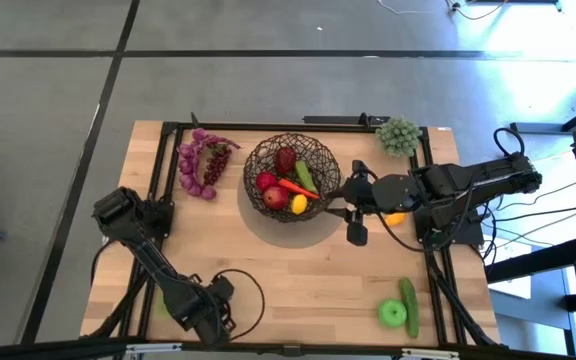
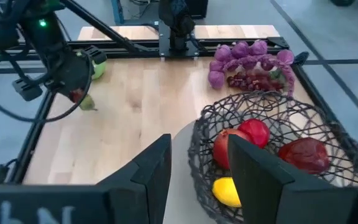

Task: Build produce basket
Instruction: Put the chili pepper into the wire basket

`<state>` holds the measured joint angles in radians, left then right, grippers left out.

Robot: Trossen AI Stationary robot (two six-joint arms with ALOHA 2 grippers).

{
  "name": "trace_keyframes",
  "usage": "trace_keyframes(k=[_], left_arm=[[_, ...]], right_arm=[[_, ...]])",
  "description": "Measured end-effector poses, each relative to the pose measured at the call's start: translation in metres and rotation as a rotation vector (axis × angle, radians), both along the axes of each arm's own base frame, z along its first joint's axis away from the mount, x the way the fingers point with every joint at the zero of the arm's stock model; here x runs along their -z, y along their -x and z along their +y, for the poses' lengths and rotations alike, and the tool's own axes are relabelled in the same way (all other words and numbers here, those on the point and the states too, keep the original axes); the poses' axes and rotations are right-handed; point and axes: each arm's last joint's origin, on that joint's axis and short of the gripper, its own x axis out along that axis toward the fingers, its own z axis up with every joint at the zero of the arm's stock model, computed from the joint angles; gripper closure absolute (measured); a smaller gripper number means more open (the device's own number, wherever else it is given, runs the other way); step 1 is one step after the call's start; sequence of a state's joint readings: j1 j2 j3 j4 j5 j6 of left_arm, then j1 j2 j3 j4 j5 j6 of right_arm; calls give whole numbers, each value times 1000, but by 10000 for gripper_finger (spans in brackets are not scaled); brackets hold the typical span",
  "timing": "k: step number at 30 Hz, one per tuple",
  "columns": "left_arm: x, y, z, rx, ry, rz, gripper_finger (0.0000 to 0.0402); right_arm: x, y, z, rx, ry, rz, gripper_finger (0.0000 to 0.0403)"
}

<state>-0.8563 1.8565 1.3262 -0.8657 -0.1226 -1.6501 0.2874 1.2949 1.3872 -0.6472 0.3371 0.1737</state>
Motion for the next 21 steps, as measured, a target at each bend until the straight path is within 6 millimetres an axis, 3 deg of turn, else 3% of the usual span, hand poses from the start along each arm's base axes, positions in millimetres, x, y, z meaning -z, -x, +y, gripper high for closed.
trace_keyframes(k=[11, 21], left_arm=[[-22, -34, 45, -30, -40, -95, 299], [-71, -63, 119, -129, -115, -314, 299]], right_arm=[[6, 11, 0, 257, 287, 57, 248], [10, 15, 0, 253, 307, 103, 248]])
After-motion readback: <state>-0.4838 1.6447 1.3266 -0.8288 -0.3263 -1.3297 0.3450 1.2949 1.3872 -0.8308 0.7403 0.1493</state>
